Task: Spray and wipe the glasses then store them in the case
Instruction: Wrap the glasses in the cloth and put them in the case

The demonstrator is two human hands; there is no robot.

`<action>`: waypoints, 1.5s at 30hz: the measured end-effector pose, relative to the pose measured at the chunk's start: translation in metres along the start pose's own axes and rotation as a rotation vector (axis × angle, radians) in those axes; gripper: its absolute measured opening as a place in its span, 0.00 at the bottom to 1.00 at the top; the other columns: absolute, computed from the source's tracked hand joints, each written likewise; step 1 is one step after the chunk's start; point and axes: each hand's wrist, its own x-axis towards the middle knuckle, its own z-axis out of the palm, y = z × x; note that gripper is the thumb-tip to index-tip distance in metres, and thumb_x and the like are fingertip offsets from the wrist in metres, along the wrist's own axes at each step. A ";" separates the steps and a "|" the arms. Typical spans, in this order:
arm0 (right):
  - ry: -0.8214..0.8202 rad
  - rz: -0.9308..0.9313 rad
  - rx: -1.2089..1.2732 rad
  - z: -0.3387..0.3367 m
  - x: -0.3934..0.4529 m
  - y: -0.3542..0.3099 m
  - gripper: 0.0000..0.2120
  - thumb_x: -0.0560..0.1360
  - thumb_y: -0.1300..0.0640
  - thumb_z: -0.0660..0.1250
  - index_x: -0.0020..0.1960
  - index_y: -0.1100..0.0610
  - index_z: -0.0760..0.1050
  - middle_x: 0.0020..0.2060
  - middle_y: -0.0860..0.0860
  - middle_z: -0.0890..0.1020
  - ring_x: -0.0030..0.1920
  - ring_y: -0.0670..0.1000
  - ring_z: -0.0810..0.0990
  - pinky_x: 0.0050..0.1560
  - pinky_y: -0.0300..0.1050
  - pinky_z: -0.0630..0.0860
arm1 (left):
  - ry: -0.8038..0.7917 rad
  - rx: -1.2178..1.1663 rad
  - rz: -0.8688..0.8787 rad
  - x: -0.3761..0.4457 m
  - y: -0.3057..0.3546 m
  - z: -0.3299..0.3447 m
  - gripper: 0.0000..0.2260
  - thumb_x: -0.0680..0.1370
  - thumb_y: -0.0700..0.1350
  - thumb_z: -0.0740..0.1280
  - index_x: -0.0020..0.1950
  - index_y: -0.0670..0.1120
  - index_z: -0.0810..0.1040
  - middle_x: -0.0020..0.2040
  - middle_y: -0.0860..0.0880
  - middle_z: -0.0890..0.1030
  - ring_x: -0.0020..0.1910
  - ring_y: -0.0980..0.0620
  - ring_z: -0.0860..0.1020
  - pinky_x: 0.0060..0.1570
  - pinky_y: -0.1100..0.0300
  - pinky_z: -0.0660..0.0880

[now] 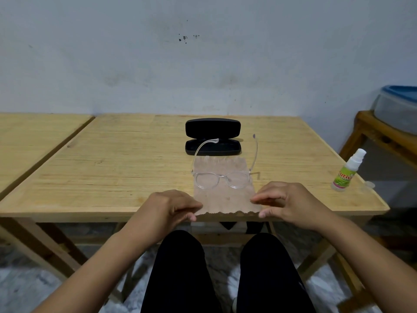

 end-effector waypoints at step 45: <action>0.620 0.507 0.485 0.011 0.046 -0.008 0.07 0.74 0.59 0.68 0.51 0.52 0.80 0.39 0.46 0.84 0.35 0.44 0.82 0.29 0.35 0.74 | 0.306 0.040 -0.614 0.063 -0.015 0.000 0.04 0.74 0.49 0.69 0.45 0.50 0.79 0.36 0.58 0.78 0.35 0.65 0.73 0.33 0.76 0.64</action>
